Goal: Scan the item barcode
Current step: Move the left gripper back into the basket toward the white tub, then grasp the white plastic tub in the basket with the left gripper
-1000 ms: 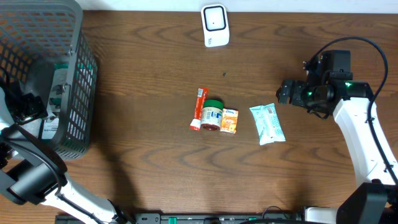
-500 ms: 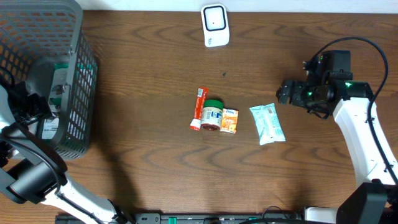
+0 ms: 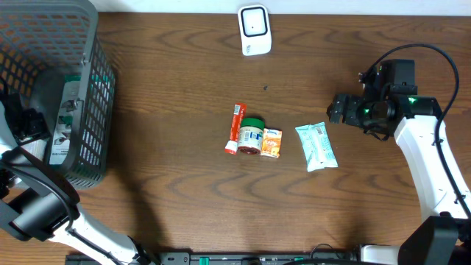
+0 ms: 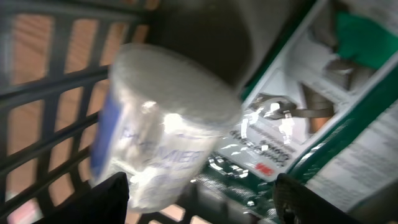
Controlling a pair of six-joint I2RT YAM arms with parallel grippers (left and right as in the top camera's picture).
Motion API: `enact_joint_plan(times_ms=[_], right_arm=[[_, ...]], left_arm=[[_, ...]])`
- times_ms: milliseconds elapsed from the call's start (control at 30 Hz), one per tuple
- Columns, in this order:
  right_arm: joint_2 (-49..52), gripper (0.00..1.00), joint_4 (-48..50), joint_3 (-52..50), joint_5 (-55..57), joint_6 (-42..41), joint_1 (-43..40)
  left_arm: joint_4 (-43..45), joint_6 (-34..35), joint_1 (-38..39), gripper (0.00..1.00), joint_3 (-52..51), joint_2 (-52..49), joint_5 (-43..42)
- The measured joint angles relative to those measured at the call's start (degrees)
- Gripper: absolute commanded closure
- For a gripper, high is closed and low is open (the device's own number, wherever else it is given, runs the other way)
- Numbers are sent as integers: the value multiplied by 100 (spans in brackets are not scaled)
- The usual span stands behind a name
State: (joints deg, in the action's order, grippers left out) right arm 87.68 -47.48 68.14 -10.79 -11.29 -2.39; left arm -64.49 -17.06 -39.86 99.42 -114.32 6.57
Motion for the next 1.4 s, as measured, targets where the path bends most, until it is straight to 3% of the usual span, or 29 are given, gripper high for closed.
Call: enact_joint_plan(times_ms=[200, 467, 767, 1000, 1267, 1400], right_arm=[[0, 1, 4, 0, 0, 0, 0], [0, 1, 11, 0, 0, 0, 0], [0, 1, 13, 0, 0, 0, 0], [0, 1, 11, 0, 0, 0, 0], [0, 1, 11, 0, 0, 0, 0], [0, 1, 9, 0, 0, 0, 0]], left_arm=[[101, -79, -7, 26, -61, 2, 435], [516, -101, -22, 23, -892, 9, 669], [767, -103, 28, 29, -1036, 9, 778], [852, -70, 219, 21, -1036, 11, 791], [909, 184, 210, 36, -1034, 20, 800], [892, 214, 225, 36, -879, 74, 820]])
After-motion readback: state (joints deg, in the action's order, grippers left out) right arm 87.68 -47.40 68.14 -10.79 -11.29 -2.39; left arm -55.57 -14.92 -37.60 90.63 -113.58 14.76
